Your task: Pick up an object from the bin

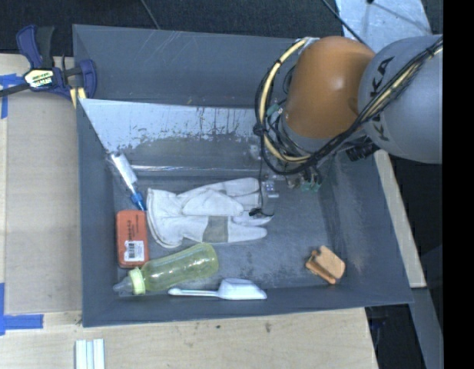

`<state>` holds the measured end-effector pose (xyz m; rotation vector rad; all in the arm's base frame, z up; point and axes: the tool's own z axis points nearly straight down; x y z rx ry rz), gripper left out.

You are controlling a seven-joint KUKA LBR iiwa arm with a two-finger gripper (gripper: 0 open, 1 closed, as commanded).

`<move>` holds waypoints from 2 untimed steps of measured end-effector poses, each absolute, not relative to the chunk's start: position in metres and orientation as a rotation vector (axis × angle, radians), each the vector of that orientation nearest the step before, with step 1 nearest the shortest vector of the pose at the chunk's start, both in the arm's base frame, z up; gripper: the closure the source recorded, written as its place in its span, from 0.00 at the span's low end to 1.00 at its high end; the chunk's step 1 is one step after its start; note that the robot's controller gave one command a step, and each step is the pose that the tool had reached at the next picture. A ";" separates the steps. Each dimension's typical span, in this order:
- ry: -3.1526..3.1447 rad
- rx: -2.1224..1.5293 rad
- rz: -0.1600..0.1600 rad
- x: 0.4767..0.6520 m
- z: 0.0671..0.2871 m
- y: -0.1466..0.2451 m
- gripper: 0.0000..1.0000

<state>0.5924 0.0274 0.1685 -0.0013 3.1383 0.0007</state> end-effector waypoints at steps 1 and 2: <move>3.130 -0.085 0.000 0.602 0.115 0.039 0.00; 3.142 -0.095 0.000 0.598 0.080 0.061 0.00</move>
Offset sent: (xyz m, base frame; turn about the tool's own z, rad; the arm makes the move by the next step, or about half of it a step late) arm 0.0057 0.0328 -0.0865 -0.0581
